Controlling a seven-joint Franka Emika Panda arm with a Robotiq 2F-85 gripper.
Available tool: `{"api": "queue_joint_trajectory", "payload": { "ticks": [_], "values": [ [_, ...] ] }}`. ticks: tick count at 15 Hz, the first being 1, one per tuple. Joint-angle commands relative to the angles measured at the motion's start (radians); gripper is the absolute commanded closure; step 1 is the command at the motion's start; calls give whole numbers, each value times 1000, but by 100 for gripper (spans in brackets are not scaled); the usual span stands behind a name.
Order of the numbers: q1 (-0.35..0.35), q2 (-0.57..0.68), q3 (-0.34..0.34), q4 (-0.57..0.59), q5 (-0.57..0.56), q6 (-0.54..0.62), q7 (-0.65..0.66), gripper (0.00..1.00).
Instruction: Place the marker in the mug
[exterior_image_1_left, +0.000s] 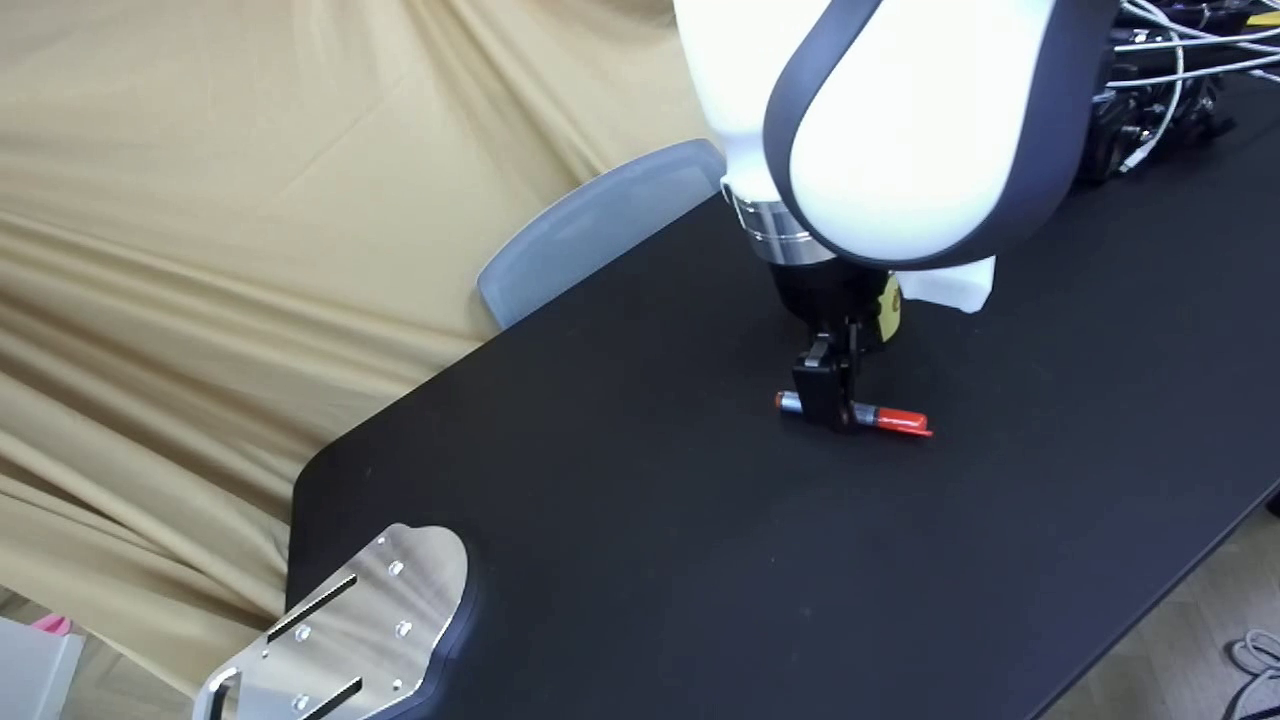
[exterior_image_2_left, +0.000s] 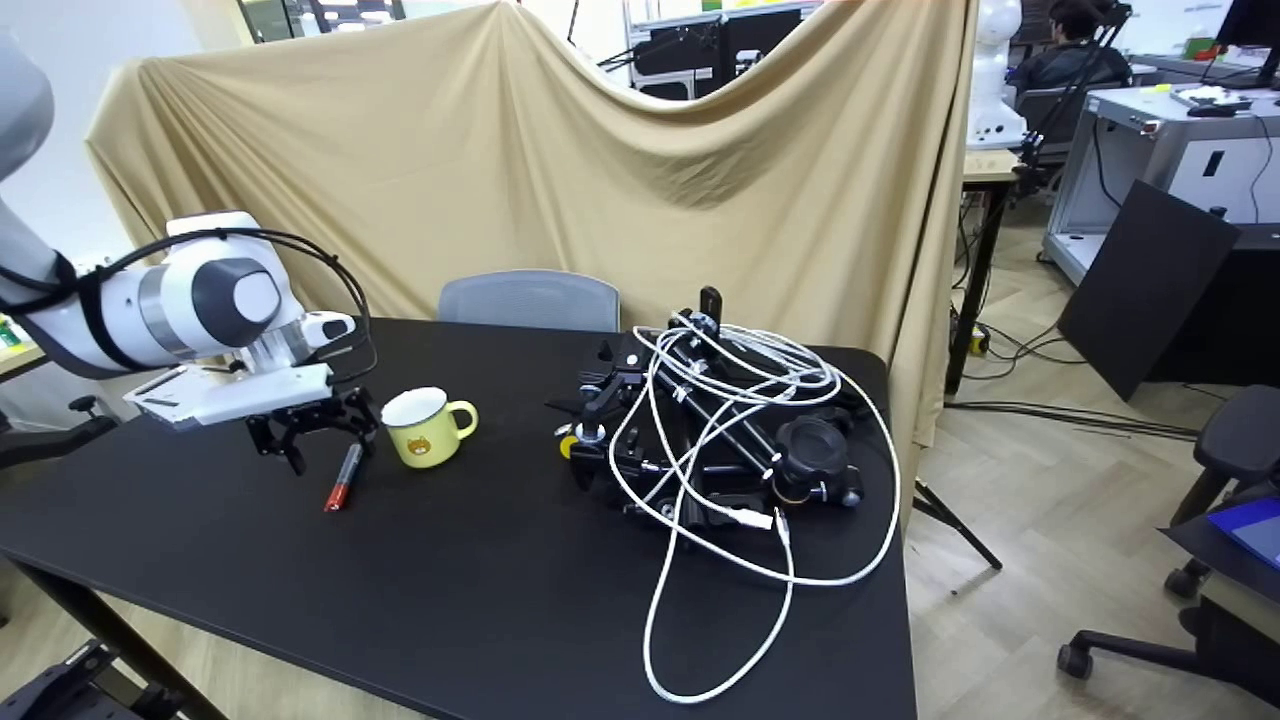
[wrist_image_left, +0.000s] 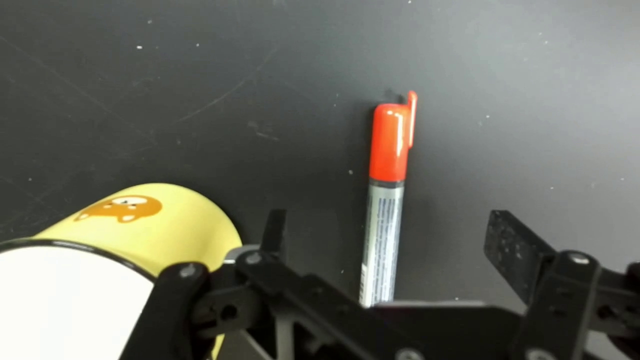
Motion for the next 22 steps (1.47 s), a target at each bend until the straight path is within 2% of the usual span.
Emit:
{"api": "queue_joint_trajectory", "payload": {
  "ticks": [1,10,18,19,20,22],
  "values": [
    [15,51,-15,47,-15,-9,33,0],
    [87,58,-42,75,-75,-5,101,0],
    [104,96,-44,92,-65,-7,117,0],
    [103,99,-45,93,-63,-4,120,25],
    [102,100,-46,93,-62,-2,121,25],
    [100,102,-48,95,-59,-1,124,40]
  ]
}}
